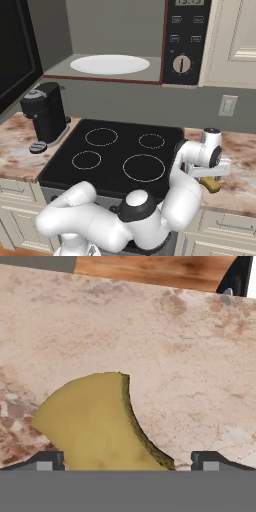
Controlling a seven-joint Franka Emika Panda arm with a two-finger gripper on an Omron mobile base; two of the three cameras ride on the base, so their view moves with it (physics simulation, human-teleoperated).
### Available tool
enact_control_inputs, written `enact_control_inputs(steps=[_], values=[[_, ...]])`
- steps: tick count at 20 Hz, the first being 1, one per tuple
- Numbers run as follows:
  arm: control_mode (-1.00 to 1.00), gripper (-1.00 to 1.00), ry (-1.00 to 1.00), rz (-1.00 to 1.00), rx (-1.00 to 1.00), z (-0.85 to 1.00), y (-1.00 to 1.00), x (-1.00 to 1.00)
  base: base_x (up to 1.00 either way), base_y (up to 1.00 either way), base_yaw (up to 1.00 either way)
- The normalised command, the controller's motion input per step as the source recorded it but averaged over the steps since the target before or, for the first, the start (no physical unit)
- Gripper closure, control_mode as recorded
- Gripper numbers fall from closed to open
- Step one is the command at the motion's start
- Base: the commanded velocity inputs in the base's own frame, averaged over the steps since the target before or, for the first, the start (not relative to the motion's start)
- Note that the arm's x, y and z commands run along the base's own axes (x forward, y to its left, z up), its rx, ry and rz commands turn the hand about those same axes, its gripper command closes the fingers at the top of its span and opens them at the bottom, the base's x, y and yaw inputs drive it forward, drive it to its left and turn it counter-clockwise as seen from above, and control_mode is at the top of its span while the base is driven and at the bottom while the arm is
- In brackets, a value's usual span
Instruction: Place the sponge inside the microwave to prepare for sanitizing.
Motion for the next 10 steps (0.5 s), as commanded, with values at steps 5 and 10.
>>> enact_control_inputs(steps=[5,10], values=[[-1.00,-1.00,0.09,0.15,0.10,0.10,-0.34,0.11,0.00,0.00,0.00],[-1.00,-1.00,0.01,0.23,0.01,0.00,-0.49,0.05,0.00,0.00,0.00]])
